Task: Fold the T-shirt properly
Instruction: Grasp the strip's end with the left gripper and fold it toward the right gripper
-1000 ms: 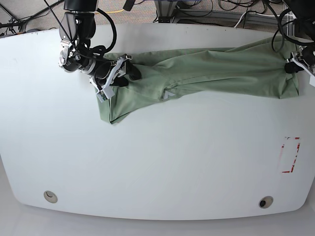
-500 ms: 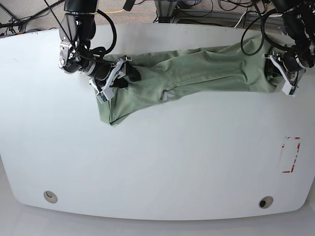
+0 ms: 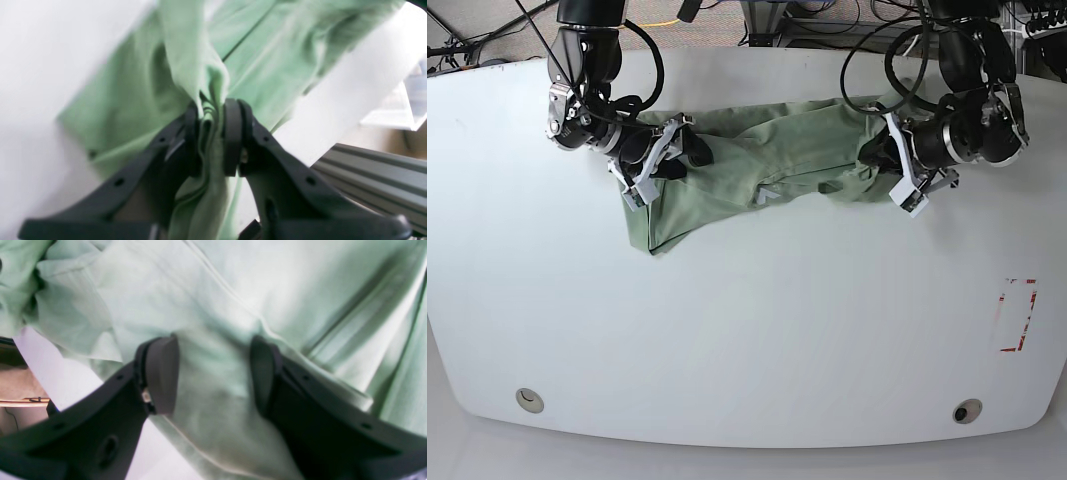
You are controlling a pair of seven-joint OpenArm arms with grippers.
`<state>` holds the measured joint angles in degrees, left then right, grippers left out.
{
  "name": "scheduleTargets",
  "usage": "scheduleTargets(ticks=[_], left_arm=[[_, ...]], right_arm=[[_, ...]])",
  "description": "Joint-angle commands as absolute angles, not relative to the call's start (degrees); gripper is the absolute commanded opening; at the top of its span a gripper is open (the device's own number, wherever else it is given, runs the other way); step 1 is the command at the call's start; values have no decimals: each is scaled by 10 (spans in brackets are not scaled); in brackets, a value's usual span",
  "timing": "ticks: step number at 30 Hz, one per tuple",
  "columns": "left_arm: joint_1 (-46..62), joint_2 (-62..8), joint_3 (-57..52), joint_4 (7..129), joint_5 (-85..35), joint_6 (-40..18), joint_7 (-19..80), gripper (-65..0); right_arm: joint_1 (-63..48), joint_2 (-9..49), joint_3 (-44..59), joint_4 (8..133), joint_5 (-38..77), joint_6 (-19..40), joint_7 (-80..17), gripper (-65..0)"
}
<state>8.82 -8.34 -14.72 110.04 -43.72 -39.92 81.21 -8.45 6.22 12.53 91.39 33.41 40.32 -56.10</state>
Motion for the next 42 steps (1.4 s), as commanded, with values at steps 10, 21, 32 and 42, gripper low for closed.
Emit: scheduleTargets(ticks=[10, 21, 32, 42], left_arm=[[47, -28, -109, 1102, -448, -400, 800, -596], [15, 14, -86, 1101, -363, -400, 800, -533], [11, 15, -24, 1105, -370, -400, 800, -401], [13, -27, -110, 1129, -425, -400, 800, -401]], right_arm=[[-81, 66, 127, 919, 329, 400, -567, -315], [-84, 67, 127, 919, 331, 400, -567, -315], [-82, 66, 127, 919, 331, 400, -567, -315], [-81, 65, 125, 919, 331, 400, -567, -315]])
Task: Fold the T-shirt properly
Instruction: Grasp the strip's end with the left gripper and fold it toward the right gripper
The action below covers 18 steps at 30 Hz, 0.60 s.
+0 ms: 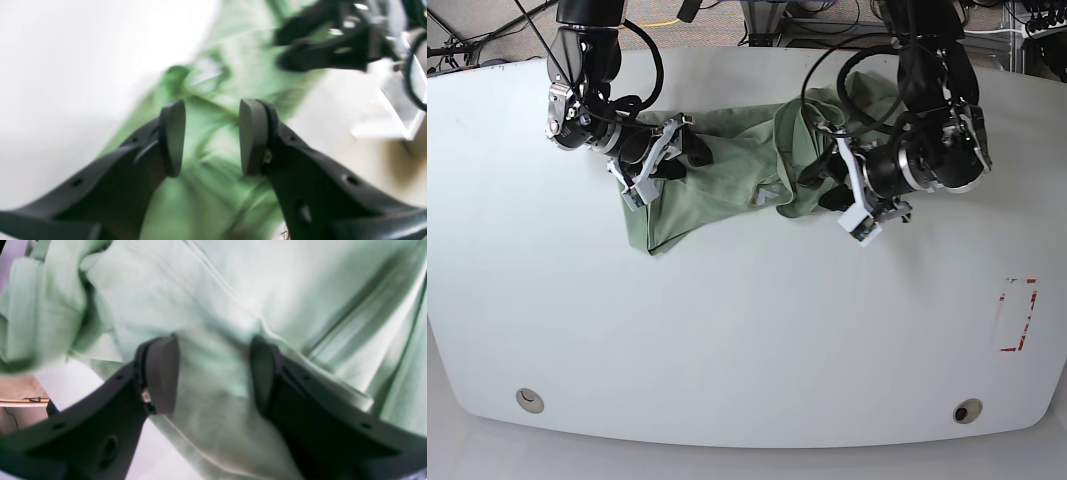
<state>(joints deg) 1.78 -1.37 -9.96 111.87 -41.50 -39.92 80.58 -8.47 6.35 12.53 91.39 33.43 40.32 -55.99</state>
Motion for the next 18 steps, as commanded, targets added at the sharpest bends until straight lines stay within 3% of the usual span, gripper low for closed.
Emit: scheduleTargets(ticks=[1, 11, 18], left_arm=[[13, -35, -119, 1129, -422, -400, 800, -401], [62, -122, -138, 1128, -424, -400, 800, -404], [52, -131, -47, 1127, -413, -400, 800, -406]], right_arm=[[-81, 65, 125, 919, 331, 400, -567, -315], [-80, 65, 125, 919, 331, 400, -567, -315], [-80, 65, 126, 919, 331, 400, -567, -315]])
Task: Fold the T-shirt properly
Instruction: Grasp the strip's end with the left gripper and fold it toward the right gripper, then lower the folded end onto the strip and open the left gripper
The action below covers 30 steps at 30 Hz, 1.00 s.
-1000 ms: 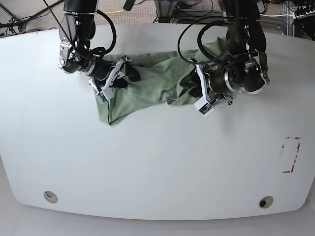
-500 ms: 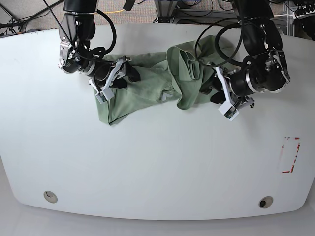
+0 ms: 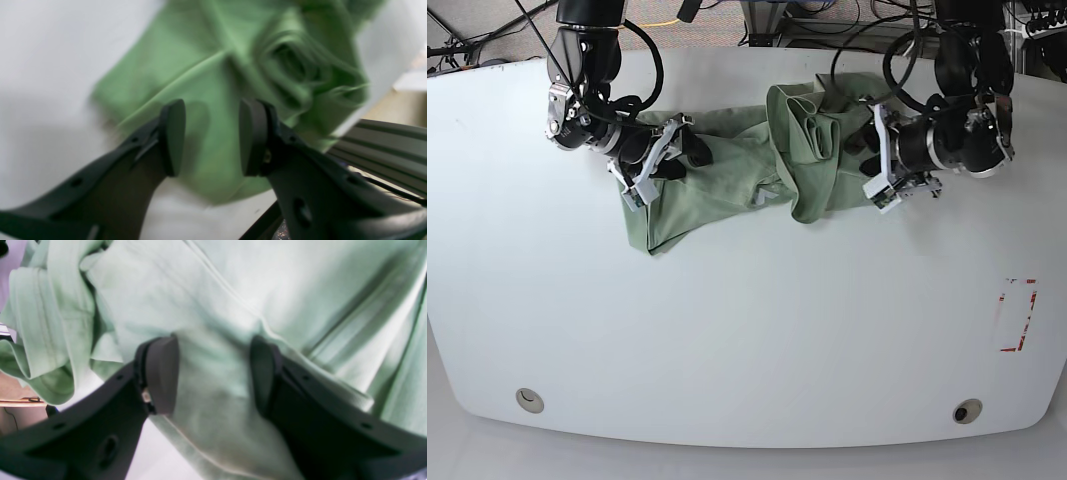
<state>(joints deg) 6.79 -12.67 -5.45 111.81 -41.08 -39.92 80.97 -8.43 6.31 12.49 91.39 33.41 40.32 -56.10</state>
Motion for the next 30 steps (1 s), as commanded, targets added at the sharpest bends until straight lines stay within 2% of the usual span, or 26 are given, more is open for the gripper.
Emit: scheduleTargets(ticks=[1, 7, 12, 18, 22, 30], left_arm=[[43, -131, -29, 1127, -401, -400, 800, -406], [-7, -87, 82, 1086, -305, -400, 800, -406], [-60, -56, 142, 1056, -273, -400, 800, -406], [-80, -25, 132, 1100, -272, -400, 800, -406], [-77, -34, 95, 1114, -273, -400, 800, -406], [-25, -114, 83, 1116, -274, -400, 800, -406]], right_arm=[[-80, 65, 126, 919, 331, 400, -567, -315], [-81, 65, 127, 919, 331, 400, -567, -315], [-80, 65, 126, 919, 331, 400, -567, -315], [-80, 65, 127, 919, 331, 400, -567, -315], [-80, 65, 127, 919, 331, 400, -567, -315], [-80, 65, 127, 919, 331, 400, -567, -315]])
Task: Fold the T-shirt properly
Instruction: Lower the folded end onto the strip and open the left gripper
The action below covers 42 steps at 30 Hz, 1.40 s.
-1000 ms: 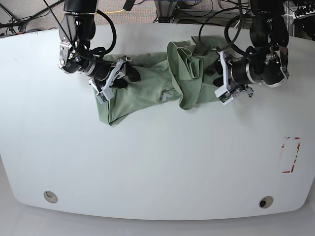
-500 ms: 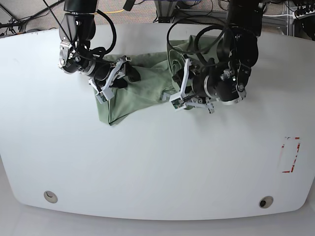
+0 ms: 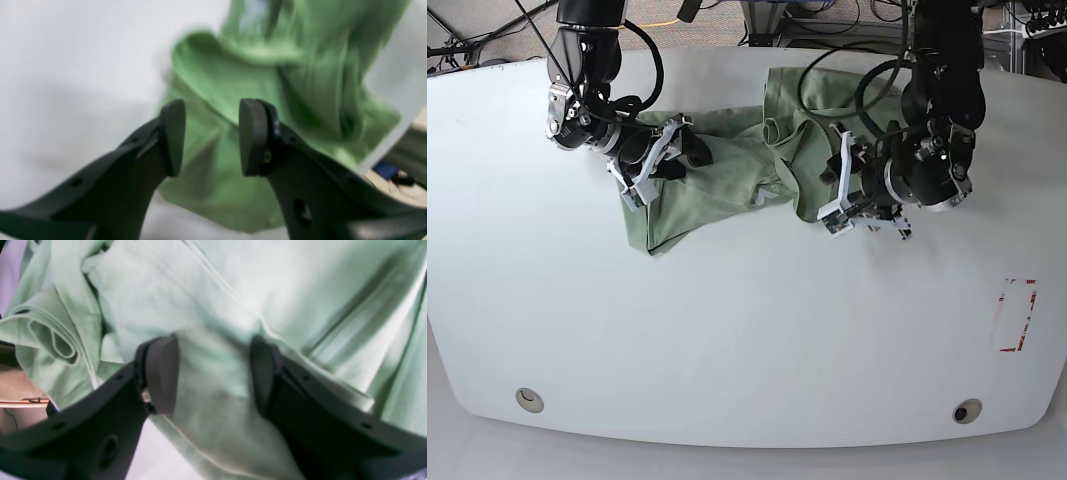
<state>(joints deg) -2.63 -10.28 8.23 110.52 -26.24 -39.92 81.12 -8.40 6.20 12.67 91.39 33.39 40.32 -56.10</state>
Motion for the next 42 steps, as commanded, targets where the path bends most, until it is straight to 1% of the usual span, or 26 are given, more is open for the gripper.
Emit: scheduleTargets(ticks=[1, 5, 14, 21, 28, 32, 37, 42], left_arm=[[-18, -121, 83, 1116, -274, -400, 800, -406], [7, -145, 83, 1116, -274, -400, 800, -406], [11, -145, 90, 1112, -270, -400, 800, -406], [-16, -142, 157, 1111, -257, -400, 800, -406], [-33, -98, 223, 1084, -202, -400, 800, -406], [-52, -71, 227, 1079, -188, -400, 773, -406], [-61, -53, 226, 1081, -180, -400, 736, -406], [-72, -38, 202, 1108, -180, -400, 729, -406]], right_arm=[[-80, 65, 127, 919, 331, 400, -567, -315], [-74, 64, 127, 919, 331, 400, -567, -315], [-73, 64, 128, 919, 331, 400, -567, -315], [-73, 64, 128, 919, 331, 400, -567, -315], [-73, 64, 128, 919, 331, 400, -567, -315], [-71, 64, 128, 919, 331, 400, -567, -315], [-73, 64, 128, 919, 332, 400, -567, -315], [-72, 64, 128, 919, 332, 400, -567, -315]])
